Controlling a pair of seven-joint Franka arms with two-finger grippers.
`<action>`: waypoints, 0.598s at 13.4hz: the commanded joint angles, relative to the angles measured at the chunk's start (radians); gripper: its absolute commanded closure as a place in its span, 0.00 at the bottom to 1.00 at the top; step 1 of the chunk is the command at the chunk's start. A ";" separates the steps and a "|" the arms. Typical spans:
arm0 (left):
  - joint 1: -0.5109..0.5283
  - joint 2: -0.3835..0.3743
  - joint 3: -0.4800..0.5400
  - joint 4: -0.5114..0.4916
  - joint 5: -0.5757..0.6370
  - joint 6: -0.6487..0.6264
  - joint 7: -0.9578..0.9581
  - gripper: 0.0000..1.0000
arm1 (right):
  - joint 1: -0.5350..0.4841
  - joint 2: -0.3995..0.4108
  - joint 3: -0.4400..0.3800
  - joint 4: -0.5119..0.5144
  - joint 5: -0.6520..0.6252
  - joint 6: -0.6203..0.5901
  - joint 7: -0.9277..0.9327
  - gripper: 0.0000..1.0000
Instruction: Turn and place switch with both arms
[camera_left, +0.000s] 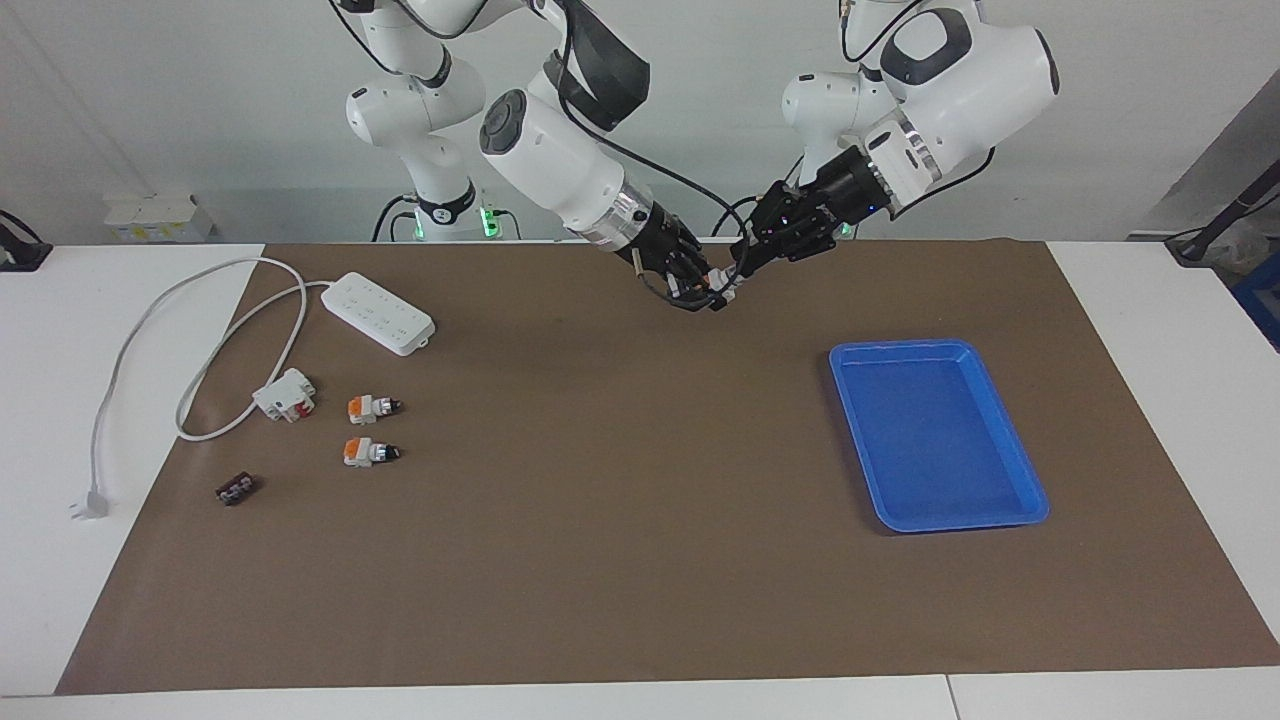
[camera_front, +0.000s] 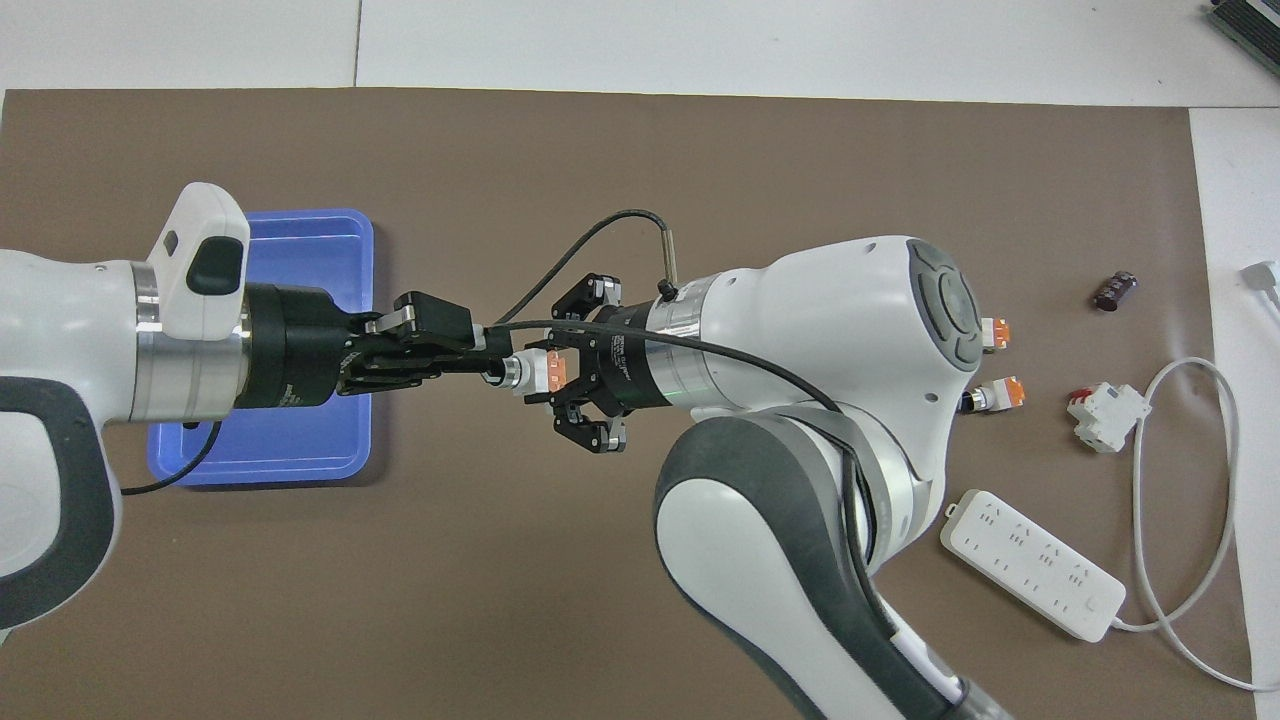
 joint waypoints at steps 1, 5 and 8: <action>0.026 -0.021 0.003 -0.010 0.026 -0.073 -0.147 0.66 | -0.002 -0.009 0.003 0.002 0.000 0.008 0.004 1.00; 0.025 -0.024 0.001 -0.010 0.069 -0.123 -0.356 0.66 | -0.003 -0.010 0.003 0.002 0.001 0.005 0.004 1.00; 0.020 -0.024 -0.002 -0.009 0.069 -0.113 -0.502 0.68 | -0.003 -0.009 0.003 0.002 0.001 0.007 0.002 1.00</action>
